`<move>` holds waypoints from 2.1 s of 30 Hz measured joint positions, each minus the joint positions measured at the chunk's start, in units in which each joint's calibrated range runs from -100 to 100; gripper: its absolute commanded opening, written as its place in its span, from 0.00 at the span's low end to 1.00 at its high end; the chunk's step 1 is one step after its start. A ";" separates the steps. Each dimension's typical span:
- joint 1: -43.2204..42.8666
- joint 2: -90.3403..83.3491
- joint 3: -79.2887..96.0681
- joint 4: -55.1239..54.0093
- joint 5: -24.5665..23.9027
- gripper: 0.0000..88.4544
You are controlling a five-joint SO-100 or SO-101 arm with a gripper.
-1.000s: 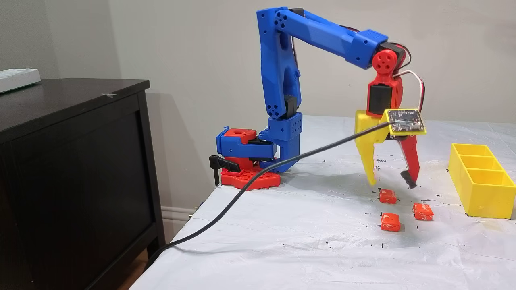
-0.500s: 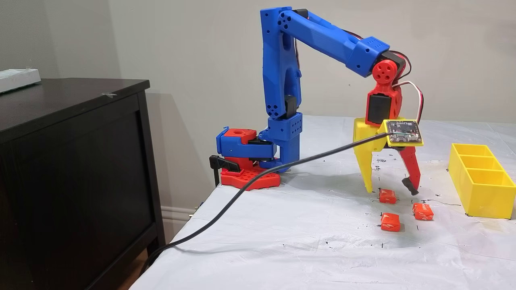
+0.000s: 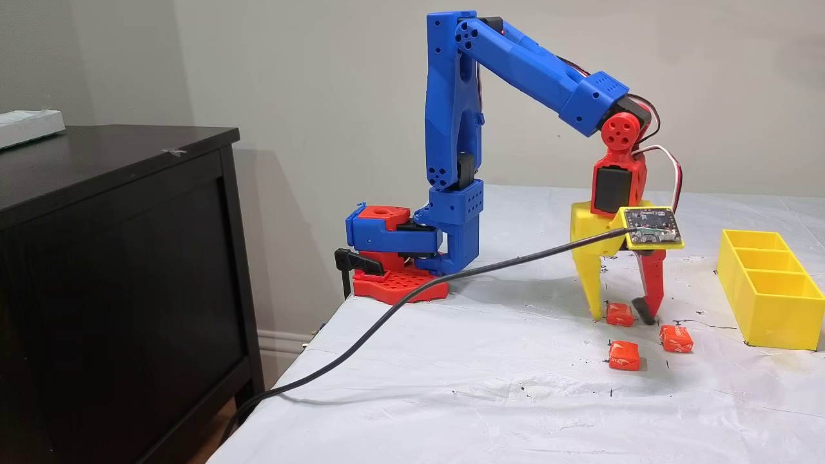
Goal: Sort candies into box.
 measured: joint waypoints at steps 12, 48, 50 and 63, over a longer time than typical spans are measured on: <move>0.00 -1.27 0.51 -0.16 -0.05 0.00; -23.72 1.10 -24.04 -5.87 -15.38 0.00; -24.11 2.88 -24.29 -7.54 -15.87 0.00; -23.18 11.51 -33.79 -8.25 -17.14 0.00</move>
